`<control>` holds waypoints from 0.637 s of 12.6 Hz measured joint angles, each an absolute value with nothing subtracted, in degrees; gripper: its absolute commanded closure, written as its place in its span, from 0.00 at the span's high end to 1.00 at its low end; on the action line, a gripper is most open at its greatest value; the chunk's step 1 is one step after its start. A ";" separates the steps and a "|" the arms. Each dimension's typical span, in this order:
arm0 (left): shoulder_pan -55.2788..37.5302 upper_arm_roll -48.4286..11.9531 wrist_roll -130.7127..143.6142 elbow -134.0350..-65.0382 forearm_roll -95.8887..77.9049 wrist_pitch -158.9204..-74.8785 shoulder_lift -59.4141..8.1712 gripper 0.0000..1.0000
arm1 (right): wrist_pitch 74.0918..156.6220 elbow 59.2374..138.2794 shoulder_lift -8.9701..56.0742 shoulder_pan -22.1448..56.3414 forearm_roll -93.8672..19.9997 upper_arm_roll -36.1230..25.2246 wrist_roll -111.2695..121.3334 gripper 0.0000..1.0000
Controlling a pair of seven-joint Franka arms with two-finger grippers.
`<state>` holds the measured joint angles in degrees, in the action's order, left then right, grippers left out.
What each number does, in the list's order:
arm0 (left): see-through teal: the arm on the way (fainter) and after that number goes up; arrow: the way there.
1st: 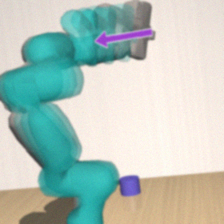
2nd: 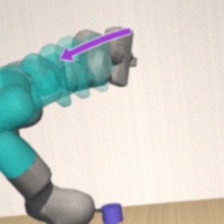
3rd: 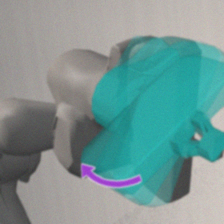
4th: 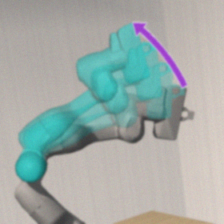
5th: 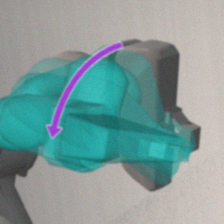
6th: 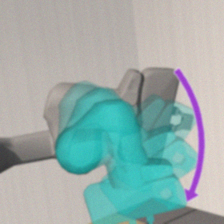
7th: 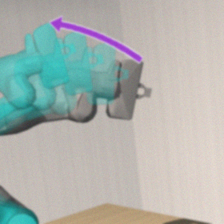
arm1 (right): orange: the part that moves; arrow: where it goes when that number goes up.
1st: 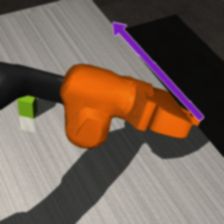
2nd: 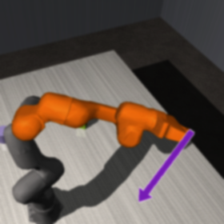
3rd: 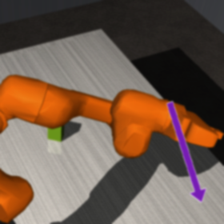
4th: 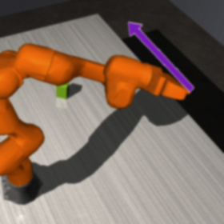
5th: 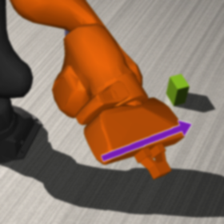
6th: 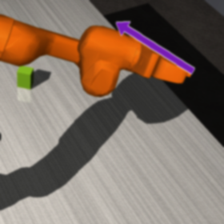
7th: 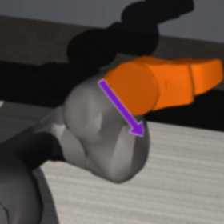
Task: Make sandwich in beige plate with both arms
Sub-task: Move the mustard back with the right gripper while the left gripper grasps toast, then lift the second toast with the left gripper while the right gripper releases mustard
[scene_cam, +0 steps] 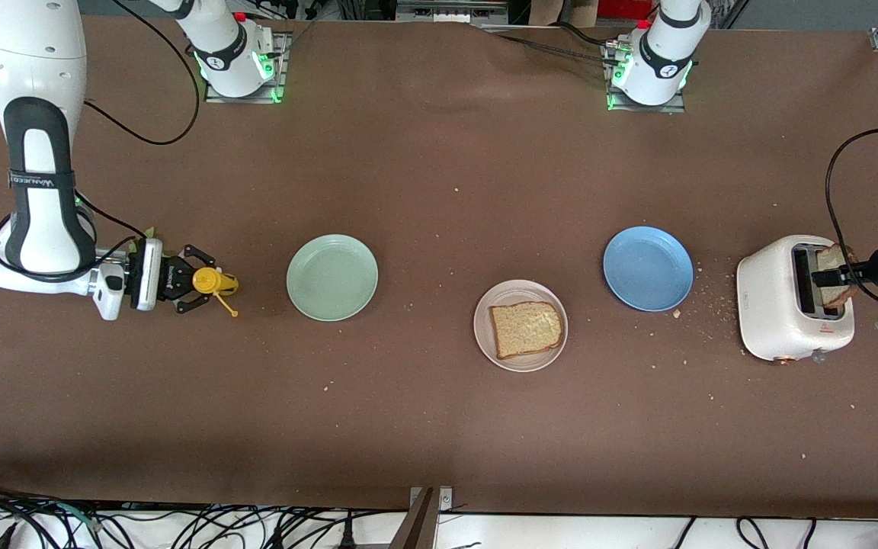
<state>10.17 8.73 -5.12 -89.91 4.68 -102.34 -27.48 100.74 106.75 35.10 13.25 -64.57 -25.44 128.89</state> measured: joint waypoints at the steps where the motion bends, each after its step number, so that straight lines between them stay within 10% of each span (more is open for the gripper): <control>1: 10.70 8.74 -5.62 -89.88 4.68 -102.50 -28.07 0.07 | 100.74 107.88 35.17 12.73 -65.19 -25.41 132.41 0.00; 8: 10.96 8.57 -5.94 -87.55 4.68 -101.66 -28.22 0.00 | 98.07 111.68 38.98 9.91 -71.73 -24.99 144.54 0.00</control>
